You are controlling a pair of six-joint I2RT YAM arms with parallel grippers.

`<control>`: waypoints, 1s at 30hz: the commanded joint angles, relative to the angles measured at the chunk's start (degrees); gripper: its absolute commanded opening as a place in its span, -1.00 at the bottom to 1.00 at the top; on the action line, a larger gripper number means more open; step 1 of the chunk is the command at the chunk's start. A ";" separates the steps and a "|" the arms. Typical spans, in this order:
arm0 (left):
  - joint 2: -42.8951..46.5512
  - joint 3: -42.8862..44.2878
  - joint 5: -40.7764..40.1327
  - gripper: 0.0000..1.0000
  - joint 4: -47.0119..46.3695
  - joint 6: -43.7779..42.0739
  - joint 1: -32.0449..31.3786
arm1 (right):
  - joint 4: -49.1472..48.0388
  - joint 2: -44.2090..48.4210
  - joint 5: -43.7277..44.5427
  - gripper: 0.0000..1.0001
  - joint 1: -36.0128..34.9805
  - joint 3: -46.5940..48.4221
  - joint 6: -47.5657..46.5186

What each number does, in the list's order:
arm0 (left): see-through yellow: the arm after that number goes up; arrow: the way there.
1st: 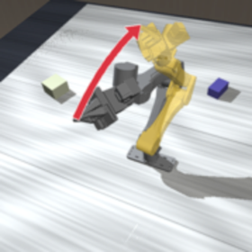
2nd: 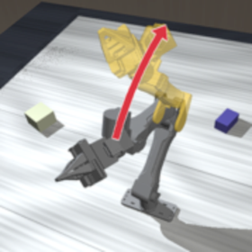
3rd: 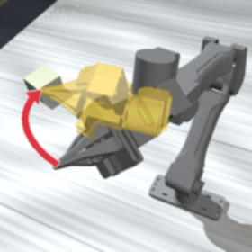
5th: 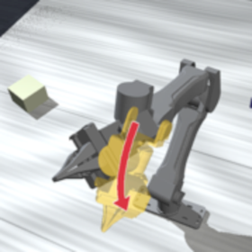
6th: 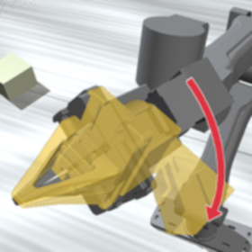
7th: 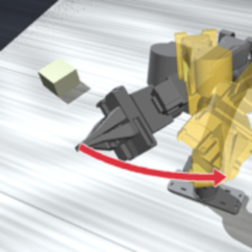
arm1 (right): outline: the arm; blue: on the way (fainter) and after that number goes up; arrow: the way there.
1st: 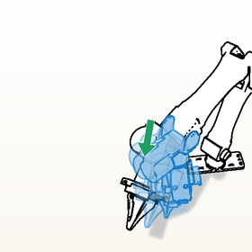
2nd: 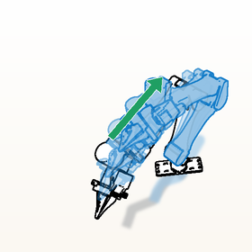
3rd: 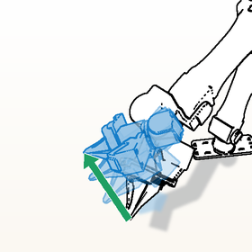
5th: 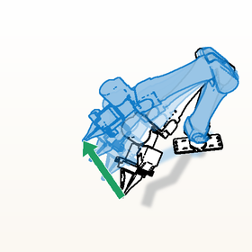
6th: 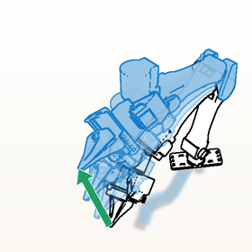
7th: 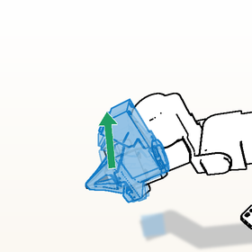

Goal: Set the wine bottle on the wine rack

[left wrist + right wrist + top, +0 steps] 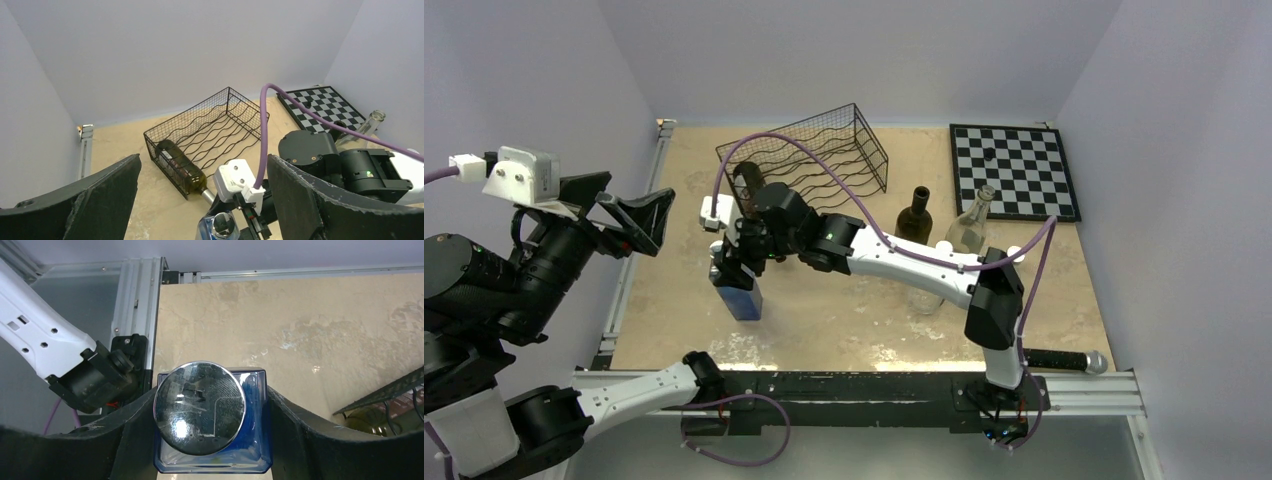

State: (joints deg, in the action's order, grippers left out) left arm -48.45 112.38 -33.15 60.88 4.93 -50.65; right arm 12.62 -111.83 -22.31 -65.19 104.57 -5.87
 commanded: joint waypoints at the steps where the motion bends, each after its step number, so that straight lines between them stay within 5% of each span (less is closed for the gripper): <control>1: 0.16 -1.23 1.57 0.99 -1.72 0.26 0.12 | -3.12 6.92 4.33 -1.00 -0.20 -2.10 -1.37; 19: 6.49 -21.48 7.54 0.99 -11.45 2.91 0.07 | 0.96 29.15 1.19 -1.00 7.37 -17.43 5.42; 30: 10.39 -40.60 23.04 0.99 -24.81 2.30 0.08 | 7.06 38.63 0.72 -1.00 11.87 -16.97 6.35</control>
State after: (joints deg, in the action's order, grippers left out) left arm -39.18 77.95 -18.11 43.81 6.66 -50.65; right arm 25.52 -79.33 -18.94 -53.32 83.72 -0.45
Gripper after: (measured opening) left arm 0.993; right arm 0.651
